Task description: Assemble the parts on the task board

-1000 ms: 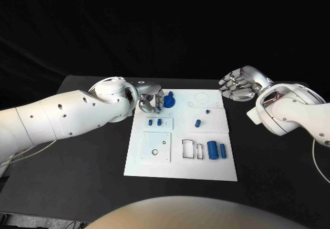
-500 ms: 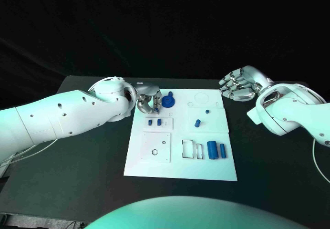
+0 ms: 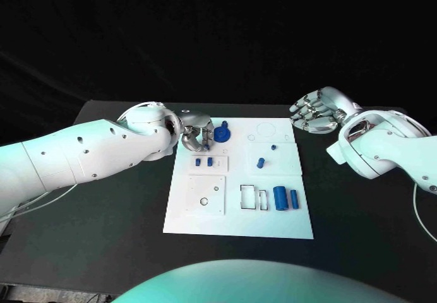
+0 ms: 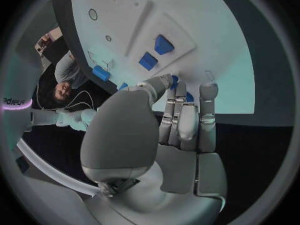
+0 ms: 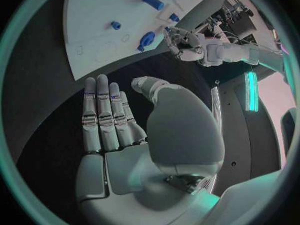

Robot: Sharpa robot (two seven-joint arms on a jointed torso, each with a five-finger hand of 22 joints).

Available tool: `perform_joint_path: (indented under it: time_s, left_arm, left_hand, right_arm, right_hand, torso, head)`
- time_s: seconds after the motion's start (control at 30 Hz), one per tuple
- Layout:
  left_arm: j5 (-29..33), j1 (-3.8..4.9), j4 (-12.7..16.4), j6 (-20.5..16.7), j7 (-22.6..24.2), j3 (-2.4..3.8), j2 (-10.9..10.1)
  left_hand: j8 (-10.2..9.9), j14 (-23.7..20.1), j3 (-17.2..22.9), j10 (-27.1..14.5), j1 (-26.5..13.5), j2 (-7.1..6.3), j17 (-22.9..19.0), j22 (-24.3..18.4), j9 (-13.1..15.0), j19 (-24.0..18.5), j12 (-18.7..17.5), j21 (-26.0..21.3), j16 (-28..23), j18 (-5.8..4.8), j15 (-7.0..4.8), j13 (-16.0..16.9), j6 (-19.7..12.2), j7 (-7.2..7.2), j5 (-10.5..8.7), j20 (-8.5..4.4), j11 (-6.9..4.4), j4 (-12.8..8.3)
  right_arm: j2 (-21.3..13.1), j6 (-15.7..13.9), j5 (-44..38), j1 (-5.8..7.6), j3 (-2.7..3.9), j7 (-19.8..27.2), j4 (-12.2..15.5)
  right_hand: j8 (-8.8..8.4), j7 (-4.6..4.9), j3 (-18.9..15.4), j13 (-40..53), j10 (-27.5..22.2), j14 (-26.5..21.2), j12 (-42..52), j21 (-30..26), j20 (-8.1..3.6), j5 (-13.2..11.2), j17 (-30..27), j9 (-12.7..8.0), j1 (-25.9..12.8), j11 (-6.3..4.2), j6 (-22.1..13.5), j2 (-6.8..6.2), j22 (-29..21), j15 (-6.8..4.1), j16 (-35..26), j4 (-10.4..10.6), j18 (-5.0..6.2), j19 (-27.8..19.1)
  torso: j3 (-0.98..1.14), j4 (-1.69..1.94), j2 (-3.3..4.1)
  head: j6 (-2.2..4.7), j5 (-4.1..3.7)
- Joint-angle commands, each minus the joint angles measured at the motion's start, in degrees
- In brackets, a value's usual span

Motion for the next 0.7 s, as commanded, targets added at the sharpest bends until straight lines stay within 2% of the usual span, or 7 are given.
perform_joint_path:
  time_s: [0.03,0.7]
  left_arm:
    - [0.7,0.00,0.0,1.9,-0.4,0.00,0.2]
    - [1.0,-0.01,-0.6,3.3,-1.0,-0.09,0.8]
  left_hand:
    - [-0.4,0.4,0.1,0.4,-0.6,0.01,0.1,3.8,0.1,0.3,-0.4,0.1,0.3,-0.84,-0.16,0.0,0.1,-0.12,-0.24,0.06,-0.05,-0.4]
    - [-0.6,0.4,-0.1,0.4,-1.0,-0.03,0.0,3.8,0.2,0.2,-0.7,-0.2,0.3,-0.81,-0.15,0.0,0.0,-0.10,-0.43,0.04,0.00,-0.3]
  right_arm:
    - [0.0,0.0,-0.4,-0.02,0.01,0.4,0.1]
    - [0.1,0.0,-0.4,-0.02,0.01,0.4,0.1]
  right_hand:
    - [0.06,0.14,-0.1,-0.1,-0.3,-0.5,-0.1,-0.1,0.38,0.2,0.0,-0.1,0.0,-0.06,-0.3,0.13,-0.1,0.02,-0.3,0.2,0.72,-0.2]
    - [0.11,0.12,-0.1,-0.2,-0.3,-0.4,-0.1,-0.1,0.39,0.3,0.0,-0.1,0.1,-0.08,-0.3,0.15,-0.4,0.01,-0.4,0.3,0.73,-0.1]
  torso:
    - [-0.02,0.03,-0.04]
    - [0.00,-0.04,0.06]
  head:
    - [0.01,-0.01]
    - [0.01,0.05]
